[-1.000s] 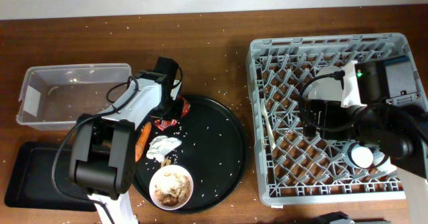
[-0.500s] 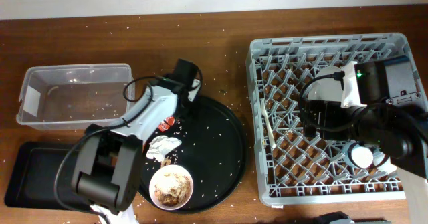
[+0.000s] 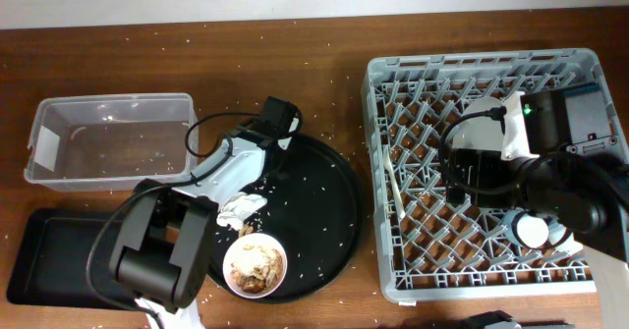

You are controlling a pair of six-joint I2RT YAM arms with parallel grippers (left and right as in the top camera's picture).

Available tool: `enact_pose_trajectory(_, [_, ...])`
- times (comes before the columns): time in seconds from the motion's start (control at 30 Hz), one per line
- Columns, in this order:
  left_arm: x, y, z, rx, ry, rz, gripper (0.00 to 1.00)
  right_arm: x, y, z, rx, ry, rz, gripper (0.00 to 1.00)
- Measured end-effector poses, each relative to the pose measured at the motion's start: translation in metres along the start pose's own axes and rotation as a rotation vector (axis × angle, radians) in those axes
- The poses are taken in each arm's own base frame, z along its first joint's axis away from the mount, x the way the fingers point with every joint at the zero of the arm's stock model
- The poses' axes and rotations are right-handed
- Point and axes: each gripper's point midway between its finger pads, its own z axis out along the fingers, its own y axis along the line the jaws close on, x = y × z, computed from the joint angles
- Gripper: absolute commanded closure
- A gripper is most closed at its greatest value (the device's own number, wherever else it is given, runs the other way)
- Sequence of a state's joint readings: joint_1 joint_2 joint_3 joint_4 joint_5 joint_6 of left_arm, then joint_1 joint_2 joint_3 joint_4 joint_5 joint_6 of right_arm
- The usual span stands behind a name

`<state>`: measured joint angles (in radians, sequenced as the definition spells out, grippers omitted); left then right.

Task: Sort waste into correct bins and load items into the dishwasher rack
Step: 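Grasp the red snack wrapper with the left gripper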

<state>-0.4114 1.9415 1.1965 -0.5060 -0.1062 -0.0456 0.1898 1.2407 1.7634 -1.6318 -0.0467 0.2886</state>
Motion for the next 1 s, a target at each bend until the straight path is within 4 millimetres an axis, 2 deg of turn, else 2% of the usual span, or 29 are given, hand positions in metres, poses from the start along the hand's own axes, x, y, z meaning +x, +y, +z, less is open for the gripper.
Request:
enact_pose_trajectory(0.03, [0.0,0.0,0.0,0.001,0.002,0.0,1.0,0.001,0.0,0.0,0.001,0.003,0.001,0.01])
enact_pose_trajectory(0.2, [0.007,0.003,-0.001,-0.016,0.039,-0.002,1.0,0.002,-0.001,0.0,0.002,0.008,0.0,0.01])
enact_pose_trajectory(0.33, [0.024,0.006,-0.01,-0.026,0.125,0.005,1.0,0.003,-0.001,0.0,0.003,0.011,0.001,0.01])
enact_pose_trajectory(0.37, [0.026,0.007,-0.015,-0.026,0.135,0.007,1.0,0.003,-0.001,0.0,0.003,0.011,0.0,0.01])
enact_pose_trajectory(0.47, [0.013,0.01,-0.046,-0.024,0.076,0.0,1.0,0.003,-0.001,0.0,0.003,0.011,0.001,0.02])
enact_pose_trajectory(0.53, [0.008,0.016,-0.065,-0.048,0.045,-0.009,0.87,0.003,-0.001,0.0,0.004,0.01,0.001,0.01])
enact_pose_trajectory(0.57, [0.011,0.022,-0.069,-0.079,0.056,-0.022,0.76,0.003,-0.001,0.0,0.004,0.01,0.0,0.01])
enact_pose_trajectory(0.63, [0.028,0.029,-0.072,-0.109,0.124,-0.041,0.52,0.003,-0.001,0.0,0.003,0.011,0.0,0.01])
enact_pose_trajectory(0.67, [0.033,0.033,-0.07,-0.118,0.139,-0.053,0.47,0.003,-0.001,0.0,0.003,0.011,0.0,0.01])
enact_pose_trajectory(0.8, [0.057,0.034,-0.043,-0.129,0.142,-0.066,0.47,0.003,-0.001,0.0,0.003,0.011,0.0,0.01])
enact_pose_trajectory(0.87, [0.068,0.035,-0.022,-0.129,0.108,-0.079,0.57,0.003,-0.001,0.0,0.004,0.012,0.001,0.01])
enact_pose_trajectory(0.93, [0.063,0.036,-0.02,-0.132,0.073,-0.083,0.64,0.003,-0.001,0.0,0.003,0.011,0.001,0.01])
enact_pose_trajectory(0.97, [0.06,0.037,-0.018,-0.137,0.051,-0.08,0.72,0.003,-0.001,0.0,0.004,0.011,0.0,0.01])
enact_pose_trajectory(1.0, [0.058,0.038,-0.018,-0.144,0.04,-0.078,0.73,0.003,-0.001,0.0,0.004,0.012,0.001,0.01])
